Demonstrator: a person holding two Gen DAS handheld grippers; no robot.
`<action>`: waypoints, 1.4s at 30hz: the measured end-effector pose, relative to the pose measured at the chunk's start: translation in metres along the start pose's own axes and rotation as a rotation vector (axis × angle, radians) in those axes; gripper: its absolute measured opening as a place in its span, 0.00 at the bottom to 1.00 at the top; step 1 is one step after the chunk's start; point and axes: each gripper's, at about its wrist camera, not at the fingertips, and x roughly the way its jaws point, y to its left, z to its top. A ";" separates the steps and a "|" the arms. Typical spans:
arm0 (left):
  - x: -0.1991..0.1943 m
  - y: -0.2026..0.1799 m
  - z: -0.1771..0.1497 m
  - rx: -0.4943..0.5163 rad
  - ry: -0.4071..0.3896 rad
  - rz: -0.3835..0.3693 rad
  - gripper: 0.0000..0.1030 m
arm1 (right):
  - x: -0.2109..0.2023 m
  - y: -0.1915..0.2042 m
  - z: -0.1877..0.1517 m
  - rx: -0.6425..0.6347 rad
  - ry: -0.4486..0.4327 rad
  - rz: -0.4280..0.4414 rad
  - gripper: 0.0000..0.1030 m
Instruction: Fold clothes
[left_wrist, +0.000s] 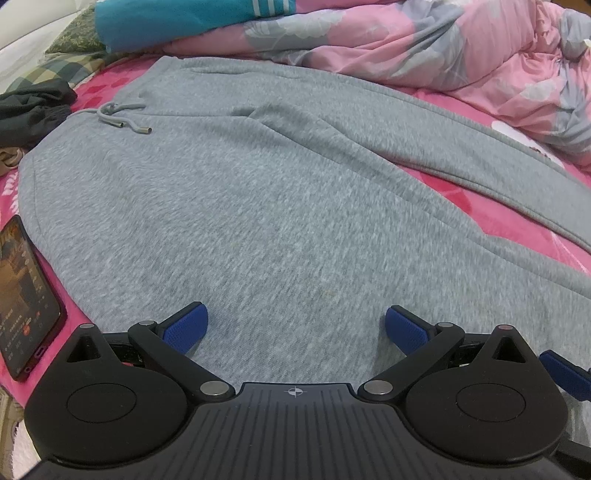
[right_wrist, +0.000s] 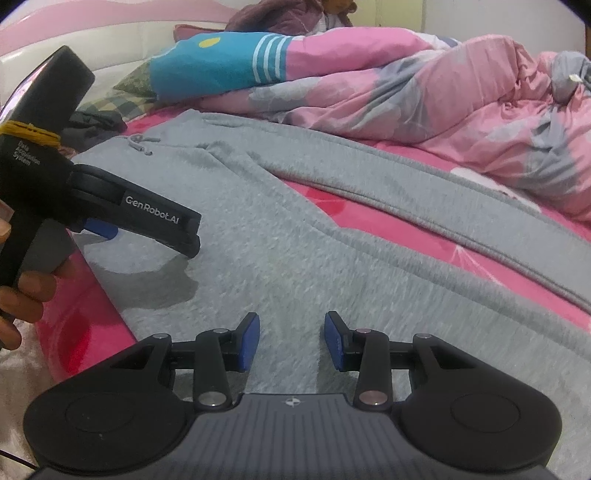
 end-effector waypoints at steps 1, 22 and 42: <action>0.000 0.000 0.000 0.001 0.000 0.001 1.00 | 0.000 -0.001 -0.001 0.006 0.000 0.003 0.40; -0.017 0.007 0.006 -0.007 -0.039 0.020 1.00 | 0.002 -0.005 -0.003 0.047 0.011 0.037 0.42; -0.059 0.013 0.017 -0.008 -0.245 -0.027 1.00 | 0.001 -0.003 -0.004 0.045 0.010 0.033 0.44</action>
